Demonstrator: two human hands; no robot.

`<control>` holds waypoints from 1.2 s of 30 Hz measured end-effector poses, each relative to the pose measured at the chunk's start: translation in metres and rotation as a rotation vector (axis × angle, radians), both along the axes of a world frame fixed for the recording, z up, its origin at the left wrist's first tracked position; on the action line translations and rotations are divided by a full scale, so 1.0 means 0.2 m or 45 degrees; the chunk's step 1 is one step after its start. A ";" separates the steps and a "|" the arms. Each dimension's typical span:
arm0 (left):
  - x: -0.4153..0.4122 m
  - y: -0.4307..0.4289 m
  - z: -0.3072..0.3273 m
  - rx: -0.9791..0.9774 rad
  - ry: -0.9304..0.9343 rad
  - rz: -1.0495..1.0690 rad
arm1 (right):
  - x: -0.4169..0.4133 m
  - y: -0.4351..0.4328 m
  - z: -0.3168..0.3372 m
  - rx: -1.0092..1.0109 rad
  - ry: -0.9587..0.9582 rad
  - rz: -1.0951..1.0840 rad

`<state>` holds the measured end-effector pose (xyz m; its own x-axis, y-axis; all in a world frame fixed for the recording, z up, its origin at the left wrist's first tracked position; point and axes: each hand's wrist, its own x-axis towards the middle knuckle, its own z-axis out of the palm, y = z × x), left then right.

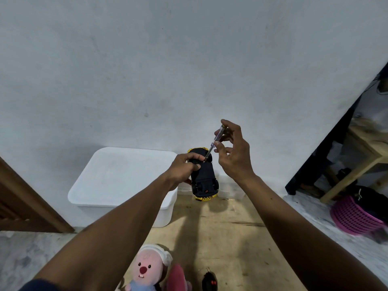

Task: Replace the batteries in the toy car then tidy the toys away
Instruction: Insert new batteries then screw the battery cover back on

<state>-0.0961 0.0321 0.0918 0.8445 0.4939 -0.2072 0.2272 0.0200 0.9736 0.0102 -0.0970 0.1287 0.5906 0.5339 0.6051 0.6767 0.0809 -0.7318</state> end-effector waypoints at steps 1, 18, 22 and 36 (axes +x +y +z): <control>0.00 0.00 0.00 -0.003 -0.003 0.001 | 0.00 0.00 0.00 0.003 -0.012 -0.005; -0.01 0.04 0.00 0.016 -0.005 -0.002 | 0.00 0.01 -0.04 0.051 -0.082 -0.012; -0.02 0.04 -0.02 0.013 -0.008 0.010 | 0.00 0.02 -0.04 0.037 -0.039 0.084; -0.03 0.05 0.00 0.034 -0.036 0.003 | -0.02 0.07 -0.04 0.094 -0.181 0.038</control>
